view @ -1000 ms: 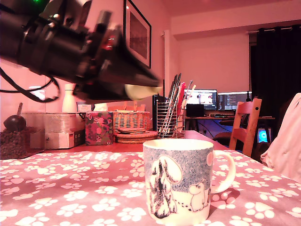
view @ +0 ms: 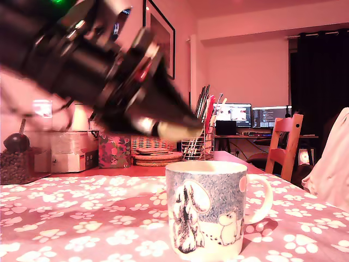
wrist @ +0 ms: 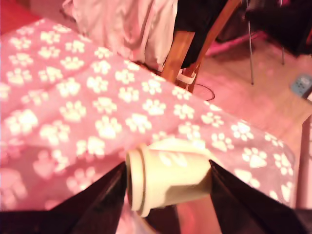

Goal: Pick up the coffee capsules on the table and drop them inside the coffee cup

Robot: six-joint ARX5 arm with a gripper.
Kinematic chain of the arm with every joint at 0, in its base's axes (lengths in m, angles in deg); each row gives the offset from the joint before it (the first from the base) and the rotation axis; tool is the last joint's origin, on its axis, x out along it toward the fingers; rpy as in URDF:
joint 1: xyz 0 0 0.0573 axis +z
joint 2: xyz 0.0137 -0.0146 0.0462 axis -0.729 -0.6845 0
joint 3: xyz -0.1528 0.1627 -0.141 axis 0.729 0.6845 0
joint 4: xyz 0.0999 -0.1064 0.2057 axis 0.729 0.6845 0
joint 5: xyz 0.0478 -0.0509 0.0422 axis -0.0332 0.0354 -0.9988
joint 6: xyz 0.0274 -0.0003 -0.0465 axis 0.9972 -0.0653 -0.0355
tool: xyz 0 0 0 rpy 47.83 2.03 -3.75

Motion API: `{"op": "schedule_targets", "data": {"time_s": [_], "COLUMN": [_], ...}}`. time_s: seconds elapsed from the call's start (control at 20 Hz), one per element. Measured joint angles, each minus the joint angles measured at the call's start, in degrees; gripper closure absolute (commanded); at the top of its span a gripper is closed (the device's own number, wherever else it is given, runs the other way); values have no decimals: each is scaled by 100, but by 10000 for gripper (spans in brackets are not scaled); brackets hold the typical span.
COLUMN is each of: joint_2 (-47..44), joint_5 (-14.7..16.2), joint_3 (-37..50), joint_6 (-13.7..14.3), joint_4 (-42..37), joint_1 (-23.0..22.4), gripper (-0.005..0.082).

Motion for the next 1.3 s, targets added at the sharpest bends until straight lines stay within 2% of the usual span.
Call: {"op": "schedule_targets", "data": {"time_s": [0.3, 0.65, 1.3], "joint_2": [-63, -651, -796], "joint_5": [2, 2, 2], "joint_3": [-721, -1340, -1443], "joint_6": [210, 398, 455], "joint_4": [1110, 2081, 2581], "joint_1": [-81, -103, -282], "gripper": [430, 430, 430]}}
